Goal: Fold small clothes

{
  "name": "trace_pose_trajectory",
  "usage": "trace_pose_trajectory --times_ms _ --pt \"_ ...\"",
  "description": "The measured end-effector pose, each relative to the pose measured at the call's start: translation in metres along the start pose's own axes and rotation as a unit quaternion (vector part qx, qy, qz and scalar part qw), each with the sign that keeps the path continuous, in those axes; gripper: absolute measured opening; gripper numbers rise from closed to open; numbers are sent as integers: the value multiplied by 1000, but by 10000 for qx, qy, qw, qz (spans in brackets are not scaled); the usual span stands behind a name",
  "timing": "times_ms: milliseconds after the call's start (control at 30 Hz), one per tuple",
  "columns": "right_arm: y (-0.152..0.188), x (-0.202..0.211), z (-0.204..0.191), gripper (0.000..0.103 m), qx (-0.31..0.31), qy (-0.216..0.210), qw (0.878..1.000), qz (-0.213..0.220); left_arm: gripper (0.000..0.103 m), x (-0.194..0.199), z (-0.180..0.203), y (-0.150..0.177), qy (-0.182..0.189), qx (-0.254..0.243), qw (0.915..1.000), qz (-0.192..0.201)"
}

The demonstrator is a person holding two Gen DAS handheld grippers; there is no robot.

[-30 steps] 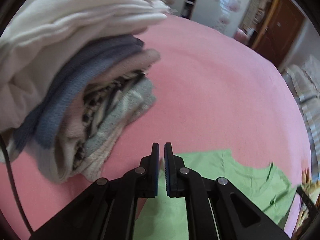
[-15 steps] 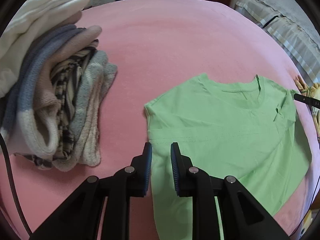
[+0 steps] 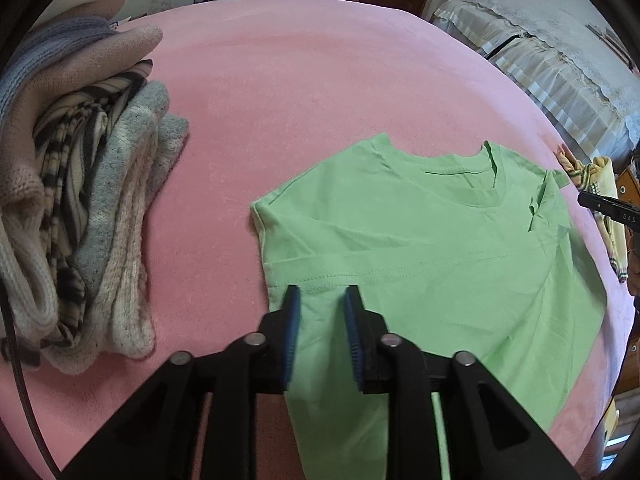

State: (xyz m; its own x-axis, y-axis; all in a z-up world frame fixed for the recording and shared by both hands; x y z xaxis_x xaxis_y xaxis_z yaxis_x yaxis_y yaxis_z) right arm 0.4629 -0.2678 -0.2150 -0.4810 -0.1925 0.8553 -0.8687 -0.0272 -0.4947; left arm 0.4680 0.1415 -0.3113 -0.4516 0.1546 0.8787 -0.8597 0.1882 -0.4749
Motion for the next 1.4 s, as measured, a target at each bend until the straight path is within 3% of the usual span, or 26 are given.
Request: trace_pose_trajectory --times_ms 100,233,367,467,533,567,700,933,1200,1400 --pt "3 -1 2 33 -36 -48 10000 10 38 2 -4 2 -132 -64 9999 61" --pt "6 -3 3 33 -58 -54 10000 11 39 -5 -5 2 -389 -58 9992 79" --pt "7 -3 1 33 -32 -49 10000 24 41 -15 -7 3 -342 108 9993 -79" --pt "7 -3 -1 33 64 -13 10000 43 41 -17 -1 0 -102 218 9997 -97" --pt "7 -2 0 33 139 12 9999 27 20 -17 0 -4 -87 281 9995 -60" --pt "6 -1 1 33 192 56 9998 27 15 -17 -1 -5 -80 325 9994 -54" --pt "3 4 4 33 387 110 9992 70 10 -13 -1 -8 -181 325 9993 49" --pt "-5 -6 11 33 1106 421 9929 80 9 -1 4 -11 -450 167 9985 247" --pt "-17 -46 3 32 1732 791 9815 -193 9 13 10 -11 -1062 -71 9938 316" --pt "-44 -66 5 32 1424 998 9847 -94 9 36 5 -23 -1467 39 9864 737"
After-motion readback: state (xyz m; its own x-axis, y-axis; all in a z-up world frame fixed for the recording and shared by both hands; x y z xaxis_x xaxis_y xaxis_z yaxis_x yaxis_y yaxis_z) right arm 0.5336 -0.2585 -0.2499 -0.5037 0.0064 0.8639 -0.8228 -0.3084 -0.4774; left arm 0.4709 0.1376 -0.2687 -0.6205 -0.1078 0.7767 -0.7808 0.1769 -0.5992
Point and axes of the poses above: each gripper's, at about its wrist camera, not at the fingertips, and x roughly against the way its jaws point, z to its right, y to its underside, the point moved 10 cm from there along -x, roughly the way its jaws point, and after that the axes turned 7 degrees about -y, right-handed, at the moved point
